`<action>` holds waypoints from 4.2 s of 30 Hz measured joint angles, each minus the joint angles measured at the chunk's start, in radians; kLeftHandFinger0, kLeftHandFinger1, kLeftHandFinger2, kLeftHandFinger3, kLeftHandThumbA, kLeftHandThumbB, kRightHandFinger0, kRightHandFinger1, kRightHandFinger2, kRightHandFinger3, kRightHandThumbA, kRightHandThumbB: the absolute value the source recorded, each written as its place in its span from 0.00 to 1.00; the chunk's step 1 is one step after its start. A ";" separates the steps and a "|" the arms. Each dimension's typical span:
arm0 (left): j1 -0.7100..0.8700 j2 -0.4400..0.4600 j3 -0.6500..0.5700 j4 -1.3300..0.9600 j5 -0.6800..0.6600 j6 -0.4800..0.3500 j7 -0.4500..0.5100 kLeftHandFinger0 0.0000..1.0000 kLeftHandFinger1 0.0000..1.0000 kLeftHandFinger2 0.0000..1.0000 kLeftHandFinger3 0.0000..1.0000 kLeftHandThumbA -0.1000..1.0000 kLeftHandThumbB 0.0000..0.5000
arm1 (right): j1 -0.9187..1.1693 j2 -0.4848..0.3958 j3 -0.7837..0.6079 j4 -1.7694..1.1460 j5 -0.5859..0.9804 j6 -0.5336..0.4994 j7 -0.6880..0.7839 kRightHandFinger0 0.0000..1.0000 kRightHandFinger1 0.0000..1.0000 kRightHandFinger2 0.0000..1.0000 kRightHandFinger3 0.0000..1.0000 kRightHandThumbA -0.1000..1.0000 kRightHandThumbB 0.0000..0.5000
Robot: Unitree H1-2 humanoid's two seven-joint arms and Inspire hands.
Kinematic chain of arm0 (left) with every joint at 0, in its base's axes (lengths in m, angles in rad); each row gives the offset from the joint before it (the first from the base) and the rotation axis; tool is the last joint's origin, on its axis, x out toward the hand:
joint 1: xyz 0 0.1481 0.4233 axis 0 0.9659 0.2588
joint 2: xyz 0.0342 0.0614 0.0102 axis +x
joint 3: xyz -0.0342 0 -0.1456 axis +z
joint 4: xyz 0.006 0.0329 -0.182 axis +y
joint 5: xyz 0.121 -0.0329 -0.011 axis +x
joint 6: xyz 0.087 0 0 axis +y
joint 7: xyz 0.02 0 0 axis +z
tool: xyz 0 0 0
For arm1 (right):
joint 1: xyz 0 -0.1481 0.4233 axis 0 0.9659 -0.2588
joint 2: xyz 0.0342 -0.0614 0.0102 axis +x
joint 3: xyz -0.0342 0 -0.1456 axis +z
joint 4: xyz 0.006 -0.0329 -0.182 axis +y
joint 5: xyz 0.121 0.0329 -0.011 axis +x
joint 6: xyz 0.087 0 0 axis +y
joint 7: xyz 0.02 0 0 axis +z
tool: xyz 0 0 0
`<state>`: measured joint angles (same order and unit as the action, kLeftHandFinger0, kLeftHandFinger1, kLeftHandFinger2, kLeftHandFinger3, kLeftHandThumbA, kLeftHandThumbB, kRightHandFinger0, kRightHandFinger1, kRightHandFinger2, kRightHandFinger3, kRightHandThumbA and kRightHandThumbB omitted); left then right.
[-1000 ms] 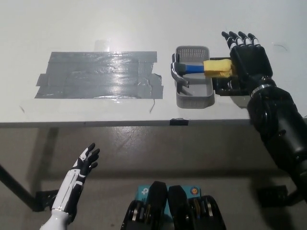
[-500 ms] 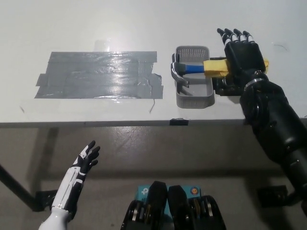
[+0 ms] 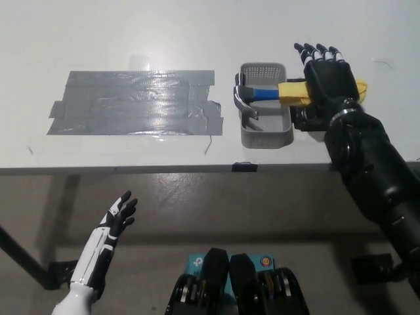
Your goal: The robot picks the hammer with right hand and hits the black area on the desk and places it back.
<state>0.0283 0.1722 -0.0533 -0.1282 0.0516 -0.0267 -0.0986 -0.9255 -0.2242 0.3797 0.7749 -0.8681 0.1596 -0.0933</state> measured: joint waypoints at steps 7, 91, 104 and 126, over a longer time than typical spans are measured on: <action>0.000 0.000 0.002 -0.002 0.000 0.001 0.000 1.00 1.00 1.00 1.00 1.00 0.07 | -0.003 0.006 0.015 0.023 0.004 0.000 -0.005 1.00 1.00 1.00 1.00 1.00 0.78; -0.023 0.020 0.007 -0.006 -0.004 0.021 -0.005 1.00 1.00 1.00 1.00 1.00 0.00 | -0.156 -0.334 -0.365 -0.045 0.650 0.215 0.669 0.07 0.51 0.81 0.76 0.00 0.19; -0.033 0.024 0.008 -0.006 -0.005 0.020 -0.006 1.00 1.00 1.00 1.00 1.00 0.00 | -0.147 -0.348 -0.204 -0.027 0.654 0.243 0.783 0.19 0.64 0.91 1.00 0.00 0.30; -0.035 0.029 0.009 -0.007 -0.004 0.023 -0.006 1.00 1.00 1.00 1.00 1.00 0.00 | -0.137 -0.349 -0.104 0.002 0.622 0.224 0.819 0.00 0.51 0.84 0.90 0.00 0.23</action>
<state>-0.0070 0.2012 -0.0444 -0.1349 0.0472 -0.0038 -0.1049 -1.0625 -0.5734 0.2759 0.7774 -0.2460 0.3836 0.7256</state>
